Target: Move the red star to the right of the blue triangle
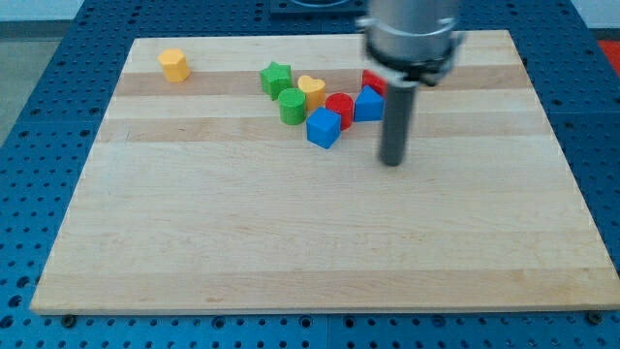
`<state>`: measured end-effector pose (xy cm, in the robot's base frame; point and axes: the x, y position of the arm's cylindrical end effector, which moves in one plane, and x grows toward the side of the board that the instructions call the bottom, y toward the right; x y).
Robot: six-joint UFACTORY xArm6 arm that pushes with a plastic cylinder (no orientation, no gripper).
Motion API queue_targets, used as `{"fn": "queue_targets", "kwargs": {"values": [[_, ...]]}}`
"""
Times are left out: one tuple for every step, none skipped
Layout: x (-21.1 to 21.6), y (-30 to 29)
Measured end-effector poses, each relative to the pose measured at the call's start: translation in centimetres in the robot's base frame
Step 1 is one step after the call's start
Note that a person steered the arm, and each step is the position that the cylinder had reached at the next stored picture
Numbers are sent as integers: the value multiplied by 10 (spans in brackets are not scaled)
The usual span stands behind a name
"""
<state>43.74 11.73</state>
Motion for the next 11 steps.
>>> {"fn": "queue_targets", "kwargs": {"values": [[-19,70],[-111,81],[-202,49],[-244,-18],[-244,-39],[-233,-57],[-198,-64],[-172,-63],[-134,-56],[-133,-49],[-66,-21]]}}
